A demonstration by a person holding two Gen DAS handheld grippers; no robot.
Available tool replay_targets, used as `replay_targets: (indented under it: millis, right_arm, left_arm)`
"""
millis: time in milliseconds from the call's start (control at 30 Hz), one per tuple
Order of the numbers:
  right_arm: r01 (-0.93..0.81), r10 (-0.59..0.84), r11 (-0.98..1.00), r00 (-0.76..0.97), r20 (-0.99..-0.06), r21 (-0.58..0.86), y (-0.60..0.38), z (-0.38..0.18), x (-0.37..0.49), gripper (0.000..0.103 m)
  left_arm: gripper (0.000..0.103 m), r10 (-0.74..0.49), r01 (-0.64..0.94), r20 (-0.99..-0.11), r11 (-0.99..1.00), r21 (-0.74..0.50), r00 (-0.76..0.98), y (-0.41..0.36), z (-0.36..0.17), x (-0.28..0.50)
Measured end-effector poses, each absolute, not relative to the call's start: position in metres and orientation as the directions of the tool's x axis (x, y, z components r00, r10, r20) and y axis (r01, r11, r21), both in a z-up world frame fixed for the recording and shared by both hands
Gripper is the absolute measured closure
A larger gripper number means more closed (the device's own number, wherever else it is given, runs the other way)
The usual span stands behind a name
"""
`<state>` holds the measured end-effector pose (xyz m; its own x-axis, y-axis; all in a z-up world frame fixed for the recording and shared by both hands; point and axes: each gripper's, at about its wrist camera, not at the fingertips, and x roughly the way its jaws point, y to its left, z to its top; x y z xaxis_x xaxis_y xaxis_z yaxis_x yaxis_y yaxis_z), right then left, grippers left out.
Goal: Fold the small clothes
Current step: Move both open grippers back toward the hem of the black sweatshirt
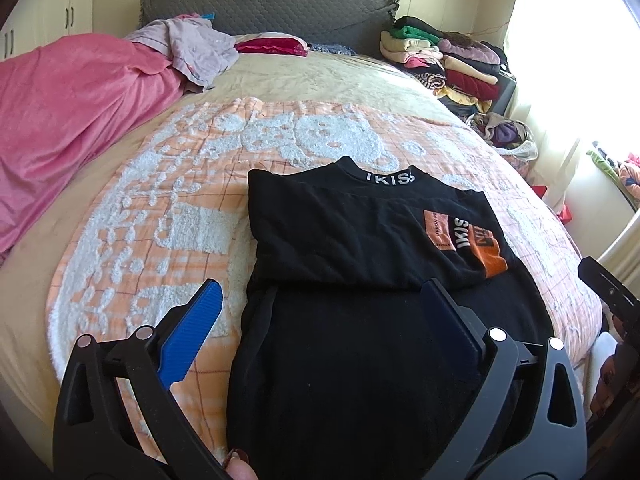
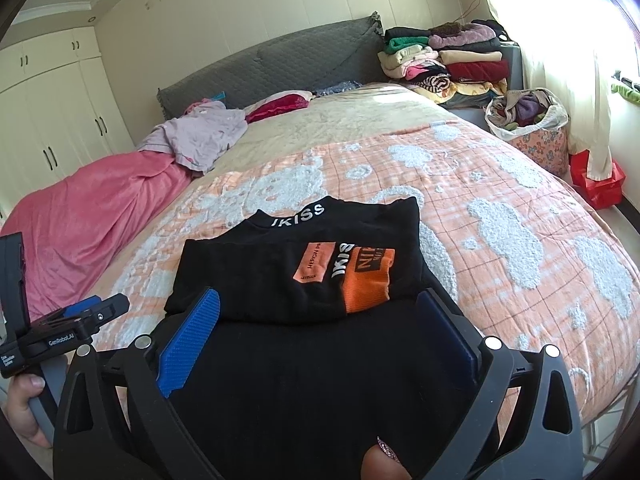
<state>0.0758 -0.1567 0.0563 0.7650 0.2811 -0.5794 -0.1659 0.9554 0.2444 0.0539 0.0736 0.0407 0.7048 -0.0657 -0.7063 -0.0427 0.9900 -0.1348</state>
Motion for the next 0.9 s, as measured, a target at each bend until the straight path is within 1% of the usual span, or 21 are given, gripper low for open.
replay_targets:
  millis: [433, 900]
  right_arm:
    - [-0.177, 0.266, 0.962, 0.774, -0.574, 0.207, -0.161, 0.056, 0.052, 0.005]
    - [-0.164, 0.224, 0.975, 0.755, -0.617, 0.153, -0.171, 0.035, 0.025, 0.005]
  left_arm:
    - [0.01, -0.055, -0.04, -0.704, 0.992, -0.118, 0.708, 0.069, 0.037, 0.028]
    - [0.01, -0.049, -0.05, -0.721, 0.992, -0.115, 0.691, 0.071, 0.017, 0.002]
